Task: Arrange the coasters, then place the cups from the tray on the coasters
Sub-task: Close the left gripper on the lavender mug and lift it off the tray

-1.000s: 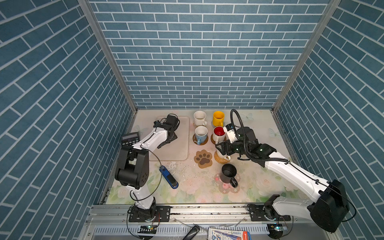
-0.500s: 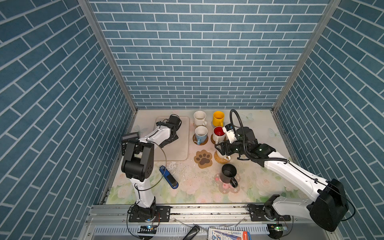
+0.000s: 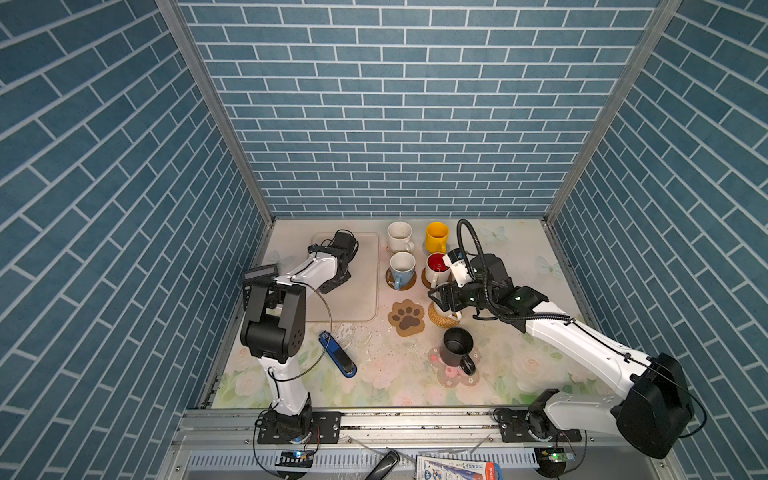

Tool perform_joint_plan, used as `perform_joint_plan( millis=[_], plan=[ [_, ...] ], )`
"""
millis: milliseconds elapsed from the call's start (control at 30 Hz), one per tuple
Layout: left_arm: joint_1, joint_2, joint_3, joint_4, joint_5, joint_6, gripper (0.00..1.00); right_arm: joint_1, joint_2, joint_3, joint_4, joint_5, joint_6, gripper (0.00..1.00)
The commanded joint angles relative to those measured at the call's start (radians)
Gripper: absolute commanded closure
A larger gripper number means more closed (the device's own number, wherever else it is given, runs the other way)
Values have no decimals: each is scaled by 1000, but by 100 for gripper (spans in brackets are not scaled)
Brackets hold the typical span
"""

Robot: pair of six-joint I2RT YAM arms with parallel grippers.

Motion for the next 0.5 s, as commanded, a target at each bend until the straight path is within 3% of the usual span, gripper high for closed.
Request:
perform_joint_plan(
  millis=[0,133,367,467],
  plan=[
    [17,-36,-24,-6,-6,19,66,-4,-10,-29,15,-2,-12,23],
    [24,-40,-38,5,2,32,79,-4,-15,-31,16,2,-12,21],
    [40,-28,-56,26,17,37,77,-4,-19,-32,16,6,-12,20],
    [42,-26,-62,39,30,47,80,-4,-19,-32,14,11,-11,19]
  ],
)
